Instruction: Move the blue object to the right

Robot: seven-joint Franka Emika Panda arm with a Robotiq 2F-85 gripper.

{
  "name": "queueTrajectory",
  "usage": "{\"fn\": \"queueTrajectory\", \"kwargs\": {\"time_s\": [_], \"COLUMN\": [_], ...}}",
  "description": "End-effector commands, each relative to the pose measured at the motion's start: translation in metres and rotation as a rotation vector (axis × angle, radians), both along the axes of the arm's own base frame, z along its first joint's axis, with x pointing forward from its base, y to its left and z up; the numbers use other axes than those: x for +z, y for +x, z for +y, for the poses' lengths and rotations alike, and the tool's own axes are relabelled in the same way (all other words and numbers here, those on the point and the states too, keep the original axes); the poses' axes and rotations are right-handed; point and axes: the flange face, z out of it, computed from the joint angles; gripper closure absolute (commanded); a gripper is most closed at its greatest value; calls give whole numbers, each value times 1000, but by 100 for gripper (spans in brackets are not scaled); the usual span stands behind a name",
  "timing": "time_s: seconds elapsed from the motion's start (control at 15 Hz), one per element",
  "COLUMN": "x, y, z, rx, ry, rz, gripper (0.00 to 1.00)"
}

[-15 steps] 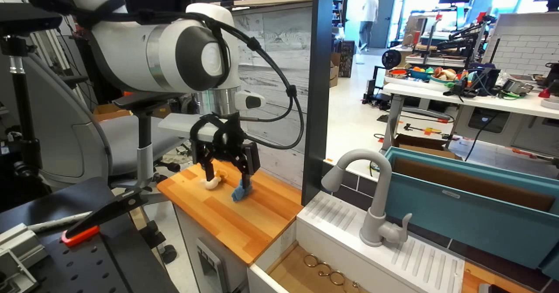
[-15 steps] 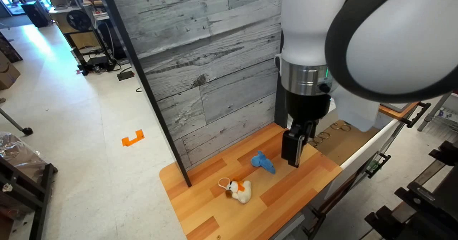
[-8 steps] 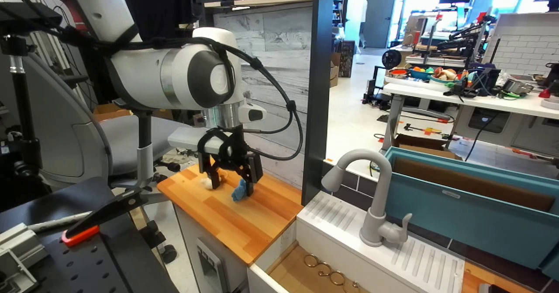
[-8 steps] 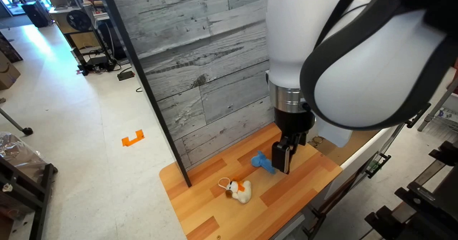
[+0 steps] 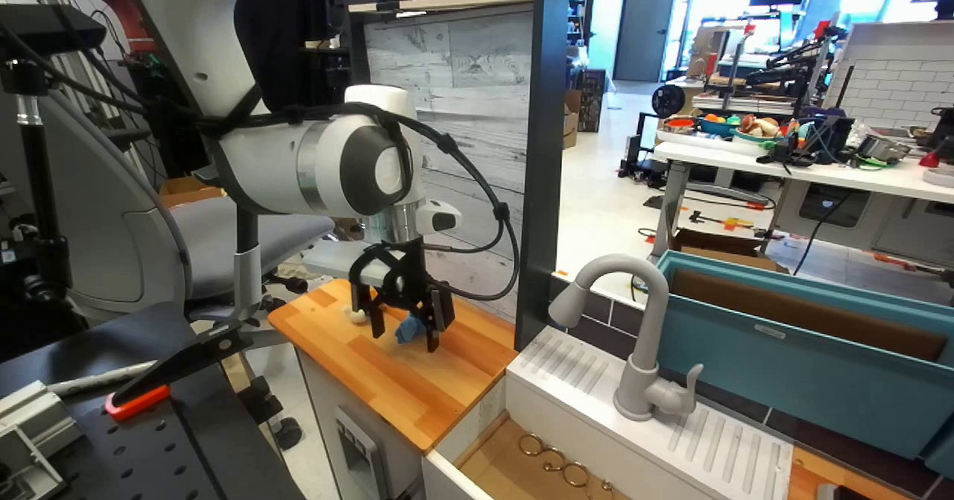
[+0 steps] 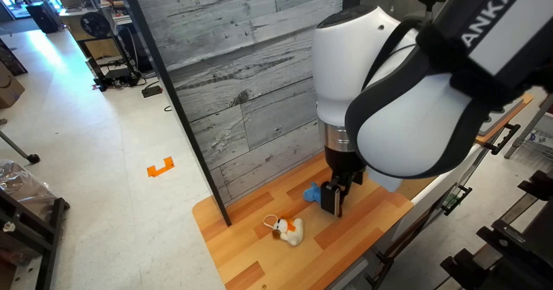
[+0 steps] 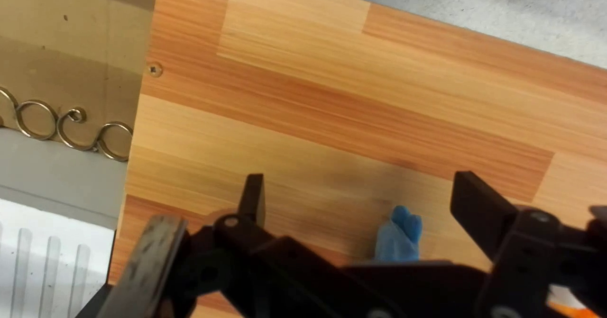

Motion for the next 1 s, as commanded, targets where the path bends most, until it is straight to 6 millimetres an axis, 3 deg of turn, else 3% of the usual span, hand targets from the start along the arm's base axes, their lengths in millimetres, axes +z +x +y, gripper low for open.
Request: {"fn": "queueTrajectory", "kwargs": {"time_s": [0.0, 0.47, 0.6, 0.93], "x": [-11, -15, -15, -13], "y": [9, 21, 23, 27], "z": [6, 11, 13, 14], "rx": [-3, 65, 84, 102], "ry": [5, 8, 16, 9], "rz": [13, -6, -8, -20], "gripper": [0, 0, 26, 66]}}
